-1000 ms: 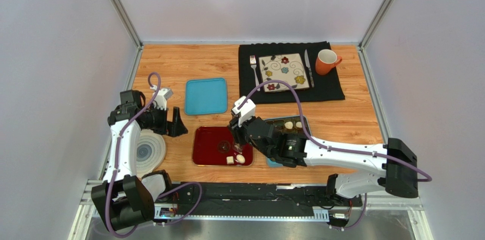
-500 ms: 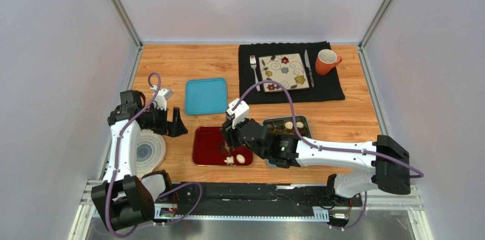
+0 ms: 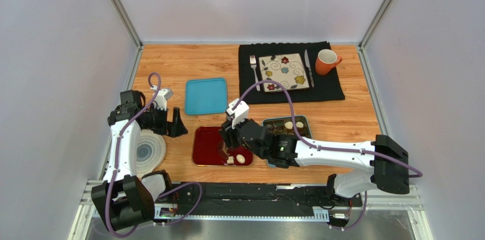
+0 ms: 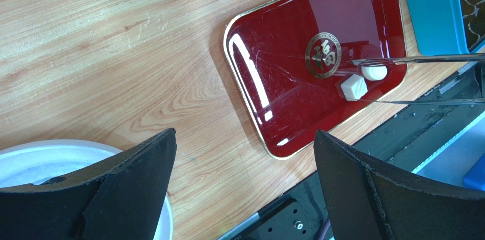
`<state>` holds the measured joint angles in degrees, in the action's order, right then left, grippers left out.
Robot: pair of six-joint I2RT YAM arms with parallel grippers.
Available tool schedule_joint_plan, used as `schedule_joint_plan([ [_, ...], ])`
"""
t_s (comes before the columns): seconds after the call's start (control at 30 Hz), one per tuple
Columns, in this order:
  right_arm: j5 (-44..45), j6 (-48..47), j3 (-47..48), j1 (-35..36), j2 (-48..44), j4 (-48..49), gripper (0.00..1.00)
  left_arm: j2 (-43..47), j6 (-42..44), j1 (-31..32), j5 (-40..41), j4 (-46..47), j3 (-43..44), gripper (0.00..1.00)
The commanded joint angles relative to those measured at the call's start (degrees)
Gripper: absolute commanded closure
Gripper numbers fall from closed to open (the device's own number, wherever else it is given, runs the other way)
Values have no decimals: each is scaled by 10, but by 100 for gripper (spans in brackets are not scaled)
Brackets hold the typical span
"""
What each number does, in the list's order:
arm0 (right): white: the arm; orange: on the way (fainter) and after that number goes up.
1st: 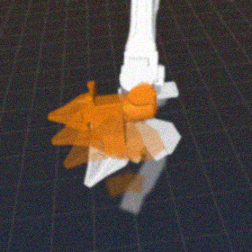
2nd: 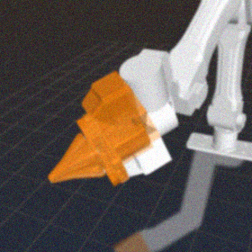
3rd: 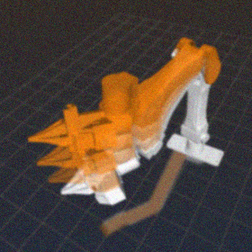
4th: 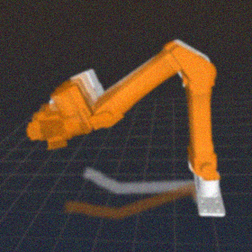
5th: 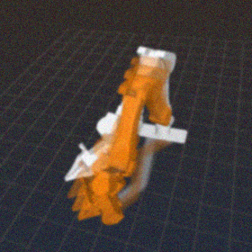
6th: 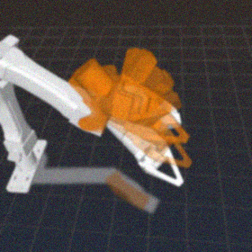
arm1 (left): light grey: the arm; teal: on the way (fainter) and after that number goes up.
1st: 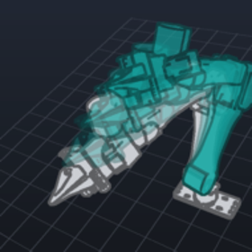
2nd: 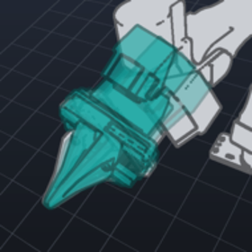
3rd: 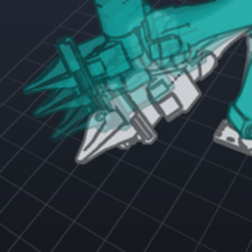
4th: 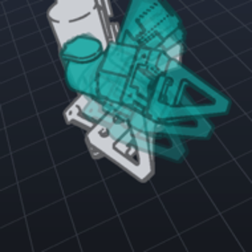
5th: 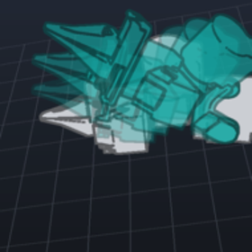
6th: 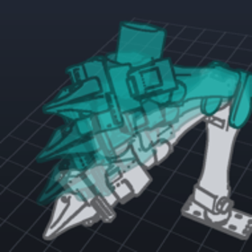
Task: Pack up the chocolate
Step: Pick up the fake chocolate from the plate.
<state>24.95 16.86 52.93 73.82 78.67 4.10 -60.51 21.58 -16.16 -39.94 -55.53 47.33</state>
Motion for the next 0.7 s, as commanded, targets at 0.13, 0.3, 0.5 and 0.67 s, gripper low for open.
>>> schedule_joint_plan([
  [0.13,7,23,-12,8,-3,31,59,14,22,-4,-1,-4,24,1],
  [0.3,11,28,-21,10,-6,30,59,14,21,-4,-1,-4,23,1],
  [0.5,10,33,-28,13,-6,26,59,16,22,-4,0,-5,23,1],
  [0.67,9,40,-33,16,-2,27,59,16,21,-4,0,-5,23,1],
])
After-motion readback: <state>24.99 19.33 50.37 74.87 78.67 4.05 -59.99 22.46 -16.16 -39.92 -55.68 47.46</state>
